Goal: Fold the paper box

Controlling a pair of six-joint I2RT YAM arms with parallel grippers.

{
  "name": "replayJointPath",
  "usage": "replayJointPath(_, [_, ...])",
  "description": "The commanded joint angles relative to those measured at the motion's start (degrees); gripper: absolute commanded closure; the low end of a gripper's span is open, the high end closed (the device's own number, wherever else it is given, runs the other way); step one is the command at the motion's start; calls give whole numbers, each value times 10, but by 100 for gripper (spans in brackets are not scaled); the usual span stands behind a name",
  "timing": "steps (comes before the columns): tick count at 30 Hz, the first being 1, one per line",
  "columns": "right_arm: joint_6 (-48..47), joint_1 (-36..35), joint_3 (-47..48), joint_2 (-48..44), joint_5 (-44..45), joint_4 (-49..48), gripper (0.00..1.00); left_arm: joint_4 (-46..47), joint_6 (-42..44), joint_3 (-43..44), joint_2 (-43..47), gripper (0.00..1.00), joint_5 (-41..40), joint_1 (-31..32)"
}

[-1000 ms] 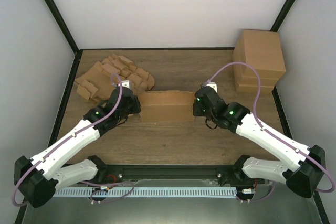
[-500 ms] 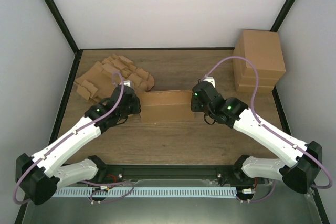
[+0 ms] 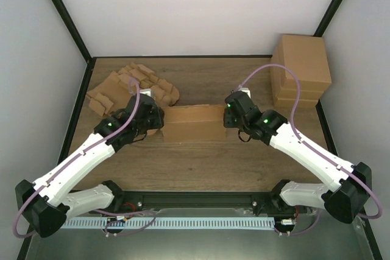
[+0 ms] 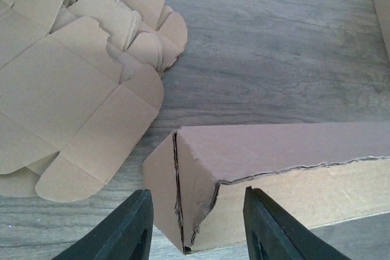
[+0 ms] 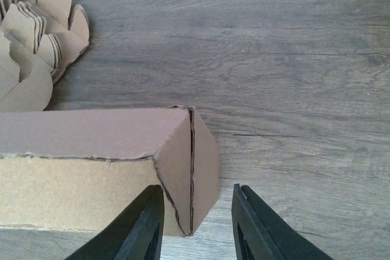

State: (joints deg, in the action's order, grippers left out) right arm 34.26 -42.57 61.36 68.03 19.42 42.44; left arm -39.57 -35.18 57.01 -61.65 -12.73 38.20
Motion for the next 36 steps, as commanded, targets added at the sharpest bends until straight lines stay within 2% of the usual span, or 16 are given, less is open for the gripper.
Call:
replayJointPath(1, [-15, 10, 40, -2, -7, 7, 69, -10, 13, 19, -10, 59, -2, 0])
replayJointPath(5, [-20, 12, 46, 6, -11, 4, 72, -14, 16, 21, -18, 65, -11, 0])
replayJointPath(11, [-23, 14, 56, 18, -14, 0, 80, -13, 18, 21, -20, 85, -14, 0])
replayJointPath(12, [-25, 14, 56, 20, -14, -1, 82, -13, 20, 22, -21, 88, -14, 0])
replayJointPath(14, [-26, 14, 57, 23, -16, -1, 95, -13, 25, 24, -24, 95, -11, 0])
replayJointPath(16, [-26, 14, 56, 24, -18, 1, 99, -15, 27, 26, -30, 96, -7, 0])
replayJointPath(25, [-22, 13, 18, 13, -32, -3, 99, 3, 23, -14, -21, 96, 0, 0])
replayJointPath(36, [3, 3, -97, -12, -50, -42, 99, 30, 7, -93, 8, 96, 16, 6])
